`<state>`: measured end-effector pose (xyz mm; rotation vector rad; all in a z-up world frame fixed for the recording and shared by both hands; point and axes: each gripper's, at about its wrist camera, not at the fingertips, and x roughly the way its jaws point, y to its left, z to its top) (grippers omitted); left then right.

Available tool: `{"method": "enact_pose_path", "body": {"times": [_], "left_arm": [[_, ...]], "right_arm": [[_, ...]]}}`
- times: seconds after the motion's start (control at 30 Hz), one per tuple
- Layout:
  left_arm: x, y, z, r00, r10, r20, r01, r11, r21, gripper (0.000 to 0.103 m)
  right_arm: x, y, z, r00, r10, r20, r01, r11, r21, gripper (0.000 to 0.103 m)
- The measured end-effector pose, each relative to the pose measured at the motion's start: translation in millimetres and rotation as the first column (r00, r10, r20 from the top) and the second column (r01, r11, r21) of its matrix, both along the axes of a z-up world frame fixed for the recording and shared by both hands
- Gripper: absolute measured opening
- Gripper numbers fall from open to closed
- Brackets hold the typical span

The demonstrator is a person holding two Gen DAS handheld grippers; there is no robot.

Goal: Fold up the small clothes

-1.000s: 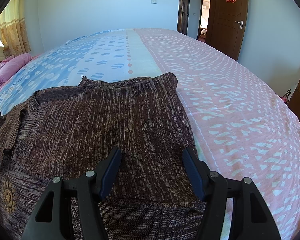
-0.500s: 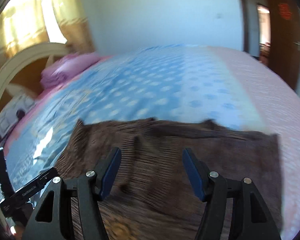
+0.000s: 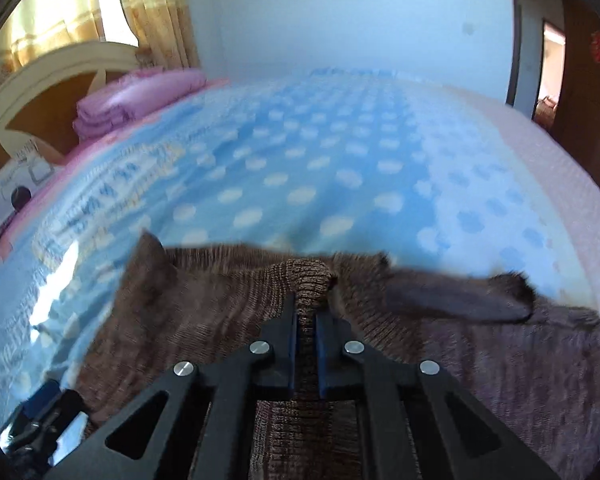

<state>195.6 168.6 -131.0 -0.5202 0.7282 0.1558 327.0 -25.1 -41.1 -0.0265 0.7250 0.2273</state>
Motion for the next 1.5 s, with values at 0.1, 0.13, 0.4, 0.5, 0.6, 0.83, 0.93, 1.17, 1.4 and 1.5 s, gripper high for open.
{"method": "enact_pose_path", "body": {"times": [0.1, 0.13, 0.4, 0.5, 0.6, 0.83, 0.93, 1.17, 1.4, 1.5], "left_arm": [[0.7, -1.5, 0.6, 1.000, 0.000, -0.007, 0.000, 1.000, 0.010, 0.094], [0.3, -1.7, 0.5, 1.000, 0.000, -0.008, 0.000, 1.000, 0.011, 0.094], [2.7, -3.6, 0.0, 1.000, 0.003, -0.017, -0.002, 1.000, 0.027, 0.094], [2.9, -3.4, -0.2, 1.000, 0.002, -0.018, -0.001, 1.000, 0.028, 0.094], [3.8, -4.4, 0.1, 1.000, -0.002, -0.020, 0.003, 0.999, 0.033, 0.095], [4.6, -4.6, 0.3, 1.000, -0.003, -0.020, 0.004, 0.999, 0.034, 0.096], [4.7, -4.8, 0.3, 1.000, -0.003, -0.021, 0.004, 0.999, 0.035, 0.096], [6.2, -6.0, 0.4, 1.000, -0.009, -0.025, 0.010, 0.999, 0.042, 0.097], [5.9, -5.9, 0.4, 1.000, -0.009, -0.026, 0.010, 0.999, 0.045, 0.098], [5.8, -5.9, 0.5, 1.000, -0.009, -0.026, 0.010, 0.999, 0.043, 0.098]], "right_arm": [[-8.0, -14.4, 18.0, 0.998, -0.022, 0.066, 0.024, 0.999, -0.029, 0.007], [-7.8, -17.0, 20.9, 0.997, -0.028, 0.077, 0.032, 0.998, -0.061, 0.007], [11.3, -67.7, -24.8, 0.981, -0.088, -0.171, 0.093, 0.995, 0.020, 0.009], [-8.7, -106.4, -16.8, 0.966, -0.213, -0.147, 0.229, 0.969, 0.098, 0.014], [-33.6, -127.4, -6.0, 0.961, -0.256, -0.106, 0.268, 0.956, 0.117, 0.014], [-39.5, -100.3, -28.7, 0.972, -0.084, -0.217, 0.134, 0.965, 0.226, 0.014], [-37.9, -78.9, -40.2, 0.968, -0.039, -0.250, 0.089, 0.978, 0.191, 0.015], [-46.2, -70.6, -31.3, 0.980, -0.044, -0.193, 0.069, 0.990, 0.124, 0.006], [-71.2, -87.7, -28.8, 0.979, -0.044, -0.201, 0.072, 0.989, 0.130, 0.007], [-75.0, -94.1, -38.4, 0.977, -0.049, -0.208, 0.075, 0.990, 0.116, 0.018]]}}
